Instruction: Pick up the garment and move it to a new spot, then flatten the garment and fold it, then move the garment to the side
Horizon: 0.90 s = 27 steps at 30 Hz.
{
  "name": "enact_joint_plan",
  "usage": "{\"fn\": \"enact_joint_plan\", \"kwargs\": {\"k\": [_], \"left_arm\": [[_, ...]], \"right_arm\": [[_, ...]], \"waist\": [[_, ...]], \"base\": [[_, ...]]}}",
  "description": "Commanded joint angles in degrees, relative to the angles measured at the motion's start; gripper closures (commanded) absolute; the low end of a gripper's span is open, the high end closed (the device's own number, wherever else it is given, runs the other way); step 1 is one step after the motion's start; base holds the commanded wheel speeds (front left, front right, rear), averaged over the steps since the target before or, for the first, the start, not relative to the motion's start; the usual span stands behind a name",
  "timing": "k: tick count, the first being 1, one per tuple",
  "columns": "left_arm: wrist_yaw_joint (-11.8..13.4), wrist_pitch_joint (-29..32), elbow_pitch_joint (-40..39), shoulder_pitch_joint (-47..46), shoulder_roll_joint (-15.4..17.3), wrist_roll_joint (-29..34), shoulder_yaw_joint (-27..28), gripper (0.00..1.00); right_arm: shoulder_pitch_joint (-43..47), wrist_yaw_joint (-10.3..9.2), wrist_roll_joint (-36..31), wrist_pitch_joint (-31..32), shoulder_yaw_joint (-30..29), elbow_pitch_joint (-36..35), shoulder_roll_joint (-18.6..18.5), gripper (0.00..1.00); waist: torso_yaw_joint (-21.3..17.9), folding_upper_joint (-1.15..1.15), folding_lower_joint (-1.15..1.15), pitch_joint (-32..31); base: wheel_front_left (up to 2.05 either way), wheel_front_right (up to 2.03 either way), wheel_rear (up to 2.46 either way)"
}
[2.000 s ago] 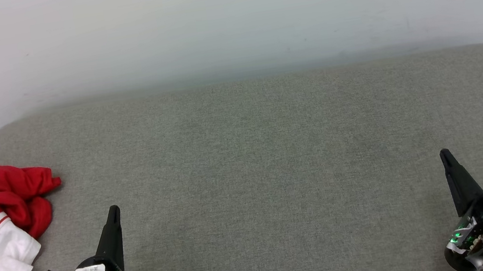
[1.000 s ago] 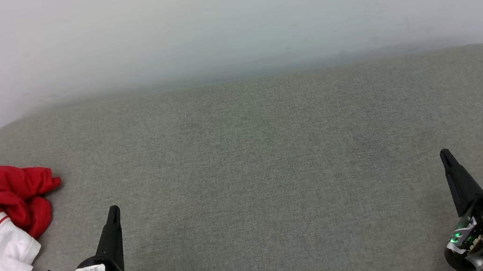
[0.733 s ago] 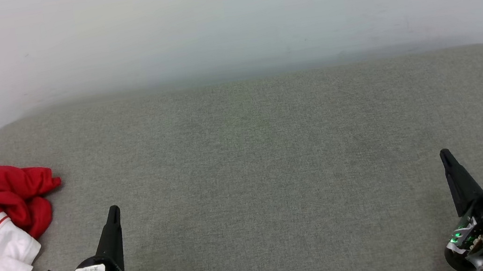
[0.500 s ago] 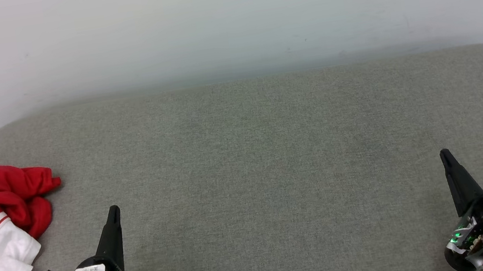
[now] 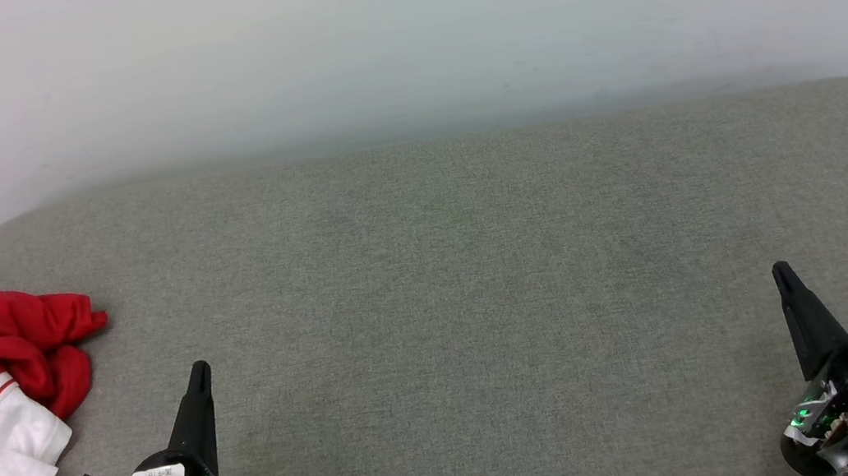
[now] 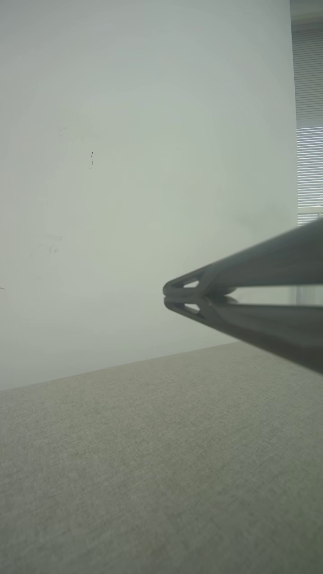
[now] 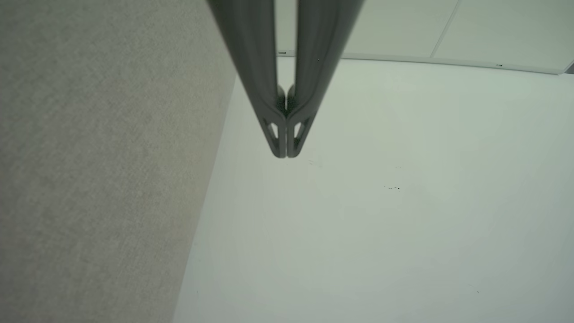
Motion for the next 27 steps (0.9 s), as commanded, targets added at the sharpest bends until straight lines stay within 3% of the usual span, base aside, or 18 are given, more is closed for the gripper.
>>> {"fn": "enact_joint_plan", "kwargs": {"k": [1,27], "left_arm": [[-0.17,0.26,-0.01,-0.36,-0.12,0.13,0.21,1.00],[-0.17,0.24,-0.01,-0.35,-0.12,0.11,0.19,1.00]], "right_arm": [[-0.64,-0.04,0.23,0.03,0.02,0.06,0.24,1.00],[-0.64,-0.04,0.23,0.04,0.02,0.06,0.24,1.00]], "waist": [[0.00,0.00,0.00,0.00],[0.00,0.00,0.00,0.00]], "base": [[0.00,0.00,0.00],[0.00,0.00,0.00]]}}
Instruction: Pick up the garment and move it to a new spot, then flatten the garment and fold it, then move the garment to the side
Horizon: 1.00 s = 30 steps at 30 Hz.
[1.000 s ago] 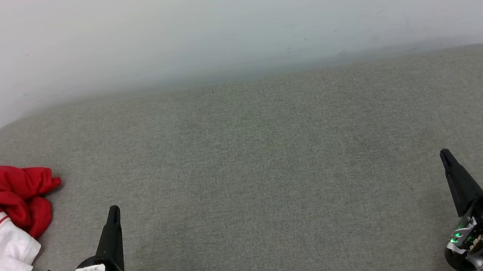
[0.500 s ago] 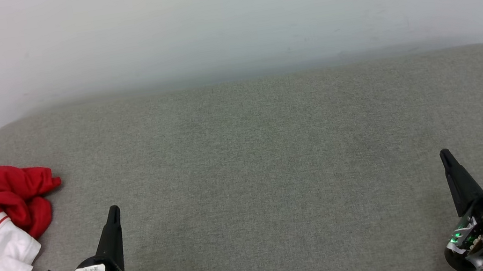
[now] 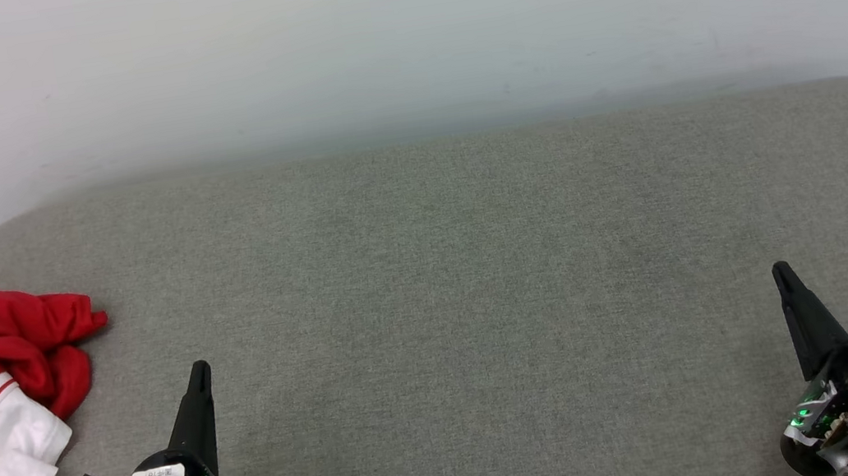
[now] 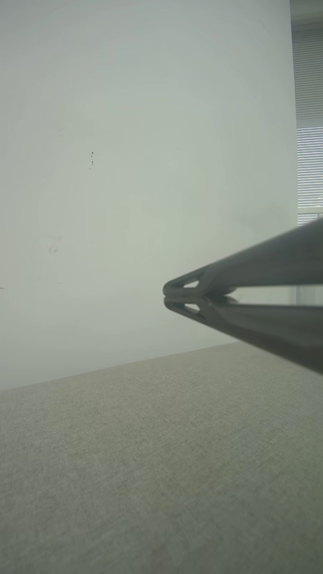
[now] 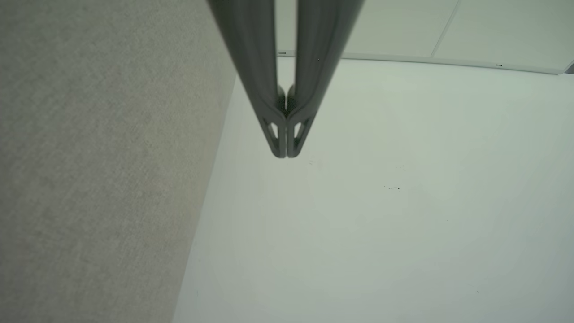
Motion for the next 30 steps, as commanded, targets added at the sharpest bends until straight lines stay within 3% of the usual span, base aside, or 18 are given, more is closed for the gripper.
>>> {"fn": "enact_joint_plan", "kwargs": {"k": [1,30], "left_arm": [[-0.17,0.26,-0.01,-0.35,-0.12,0.11,0.19,1.00],[-0.17,0.24,-0.01,-0.35,-0.12,0.10,0.17,1.00]], "right_arm": [[-0.64,-0.02,0.23,0.05,0.02,0.06,0.24,1.00],[-0.64,-0.03,0.23,0.05,0.02,0.06,0.24,1.00]], "waist": [[0.00,0.00,0.00,0.00],[0.00,0.00,0.00,0.00]], "base": [[0.00,0.00,0.00],[0.00,0.00,0.00]]}}
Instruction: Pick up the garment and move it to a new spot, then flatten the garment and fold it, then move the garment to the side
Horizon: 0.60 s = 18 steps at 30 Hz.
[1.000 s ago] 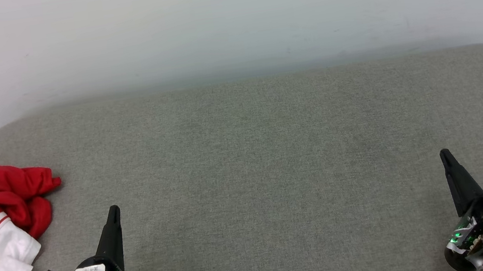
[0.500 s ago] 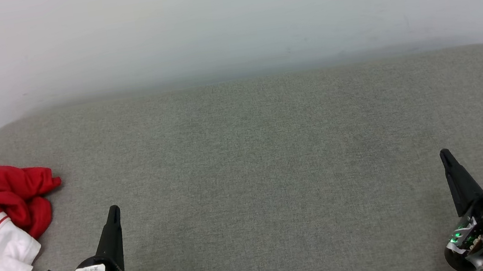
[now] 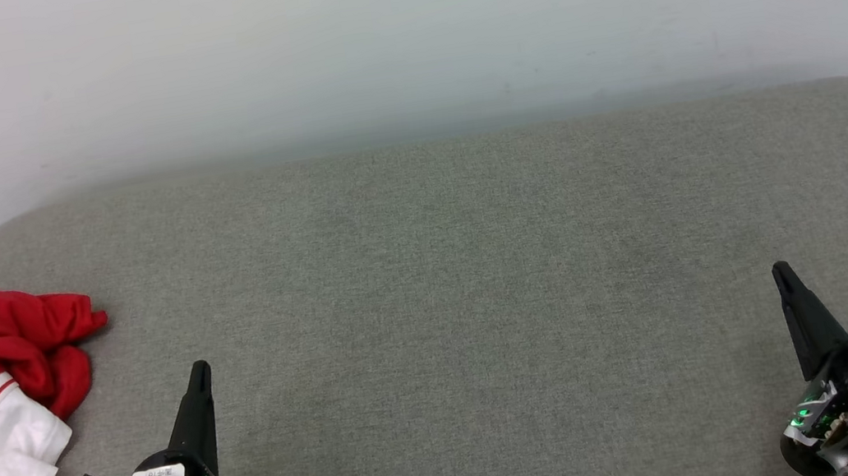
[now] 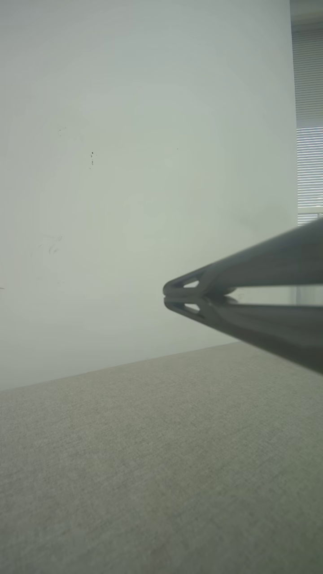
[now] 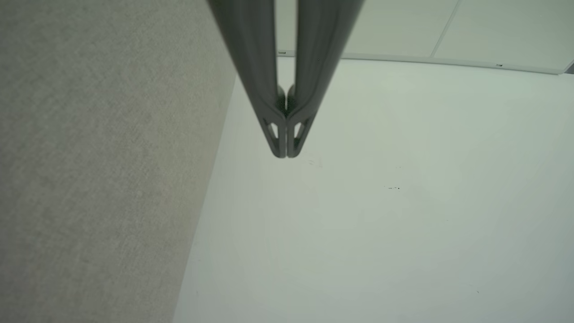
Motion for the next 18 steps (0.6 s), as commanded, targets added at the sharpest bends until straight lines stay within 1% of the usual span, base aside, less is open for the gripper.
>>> {"fn": "enact_joint_plan", "kwargs": {"k": [1,18], "left_arm": [[-0.17,0.24,-0.01,-0.35,-0.12,0.10,0.17,1.00],[-0.18,0.24,-0.01,-0.35,-0.12,0.09,0.16,1.00]], "right_arm": [[-0.64,-0.04,0.23,0.05,0.02,0.06,0.24,1.00],[-0.64,-0.03,0.23,0.05,0.02,0.06,0.24,1.00]], "waist": [[0.00,0.00,0.00,0.00],[0.00,0.00,0.00,0.00]], "base": [[0.00,0.00,0.00],[0.00,0.00,0.00]]}}
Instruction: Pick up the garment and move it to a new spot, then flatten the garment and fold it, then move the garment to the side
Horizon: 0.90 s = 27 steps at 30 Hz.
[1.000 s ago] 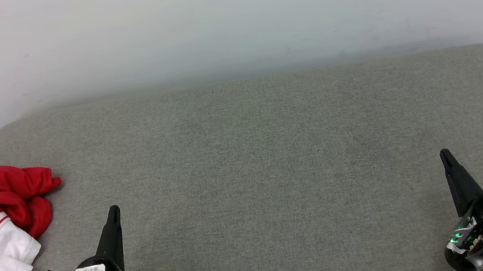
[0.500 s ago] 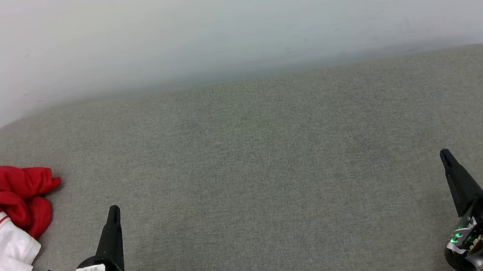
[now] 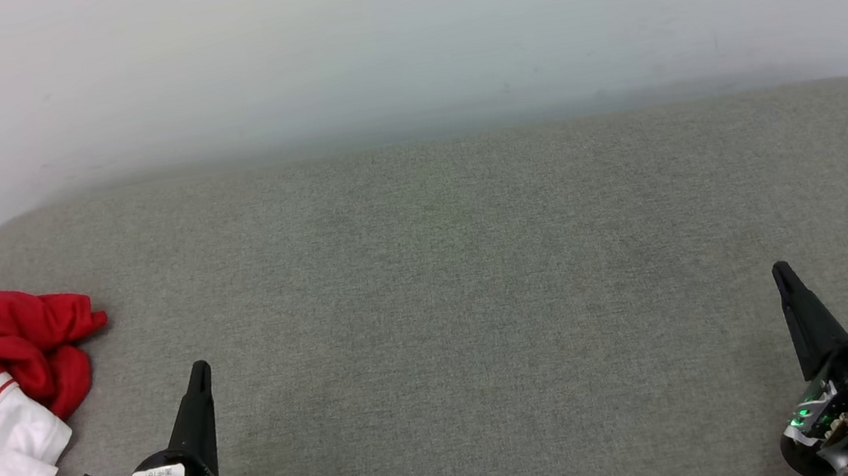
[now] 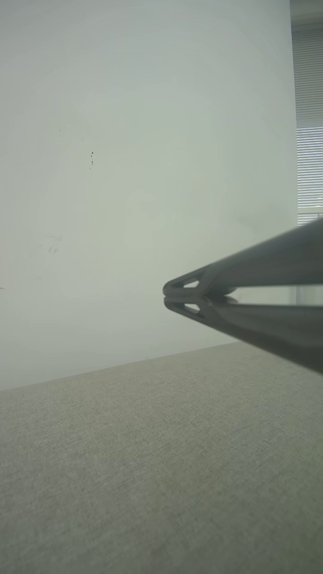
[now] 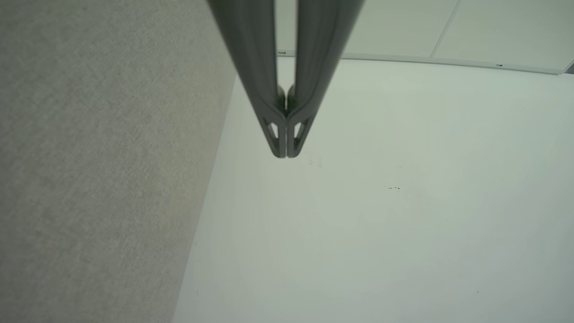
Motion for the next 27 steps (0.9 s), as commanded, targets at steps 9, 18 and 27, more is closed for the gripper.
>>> {"fn": "enact_joint_plan", "kwargs": {"k": [9,18,27], "left_arm": [[-0.18,0.23,-0.01,-0.35,-0.12,0.09,0.16,1.00],[0.07,-0.16,1.39,1.16,-0.13,0.03,-0.28,0.00],[0.06,-2.51,0.74,2.64,-0.18,1.96,-1.14,0.00]], "right_arm": [[-0.64,-0.02,0.23,0.05,0.03,0.06,0.24,1.00],[1.27,0.00,-0.05,-0.06,0.09,1.38,0.01,0.00],[2.53,0.00,-1.87,-2.45,1.68,1.16,0.03,0.00]], "waist": [[0.00,0.00,0.00,0.00],[0.00,0.00,0.00,0.01],[-0.05,0.00,0.00,0.08]], "base": [[0.00,0.00,0.00],[0.00,0.00,0.00],[0.00,0.00,0.00]]}}
